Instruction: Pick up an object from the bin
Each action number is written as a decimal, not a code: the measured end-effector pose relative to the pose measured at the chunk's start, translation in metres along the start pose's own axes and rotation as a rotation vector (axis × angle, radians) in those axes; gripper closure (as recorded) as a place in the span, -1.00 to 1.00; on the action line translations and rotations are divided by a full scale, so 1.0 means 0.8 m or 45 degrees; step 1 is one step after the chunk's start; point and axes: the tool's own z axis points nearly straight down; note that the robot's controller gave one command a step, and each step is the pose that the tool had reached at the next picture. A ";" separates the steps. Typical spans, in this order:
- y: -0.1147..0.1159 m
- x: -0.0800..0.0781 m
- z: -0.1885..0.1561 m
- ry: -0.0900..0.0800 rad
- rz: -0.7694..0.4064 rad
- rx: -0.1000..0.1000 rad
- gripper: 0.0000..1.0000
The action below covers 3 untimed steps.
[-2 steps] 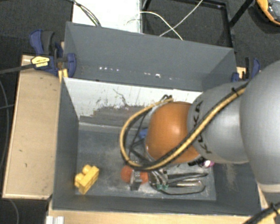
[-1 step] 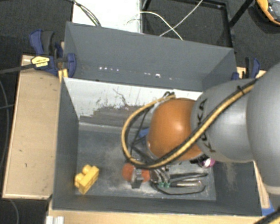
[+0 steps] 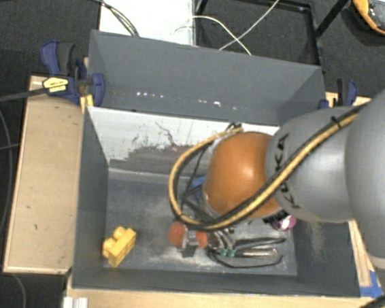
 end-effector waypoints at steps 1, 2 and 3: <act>0.000 0.000 -0.009 -0.001 0.000 0.000 1.00; 0.000 0.000 -0.018 0.000 0.001 0.000 1.00; 0.000 0.001 -0.030 0.004 0.003 0.000 1.00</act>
Offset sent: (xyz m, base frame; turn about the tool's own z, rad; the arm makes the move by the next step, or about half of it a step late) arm 0.0000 0.0001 0.0319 0.0000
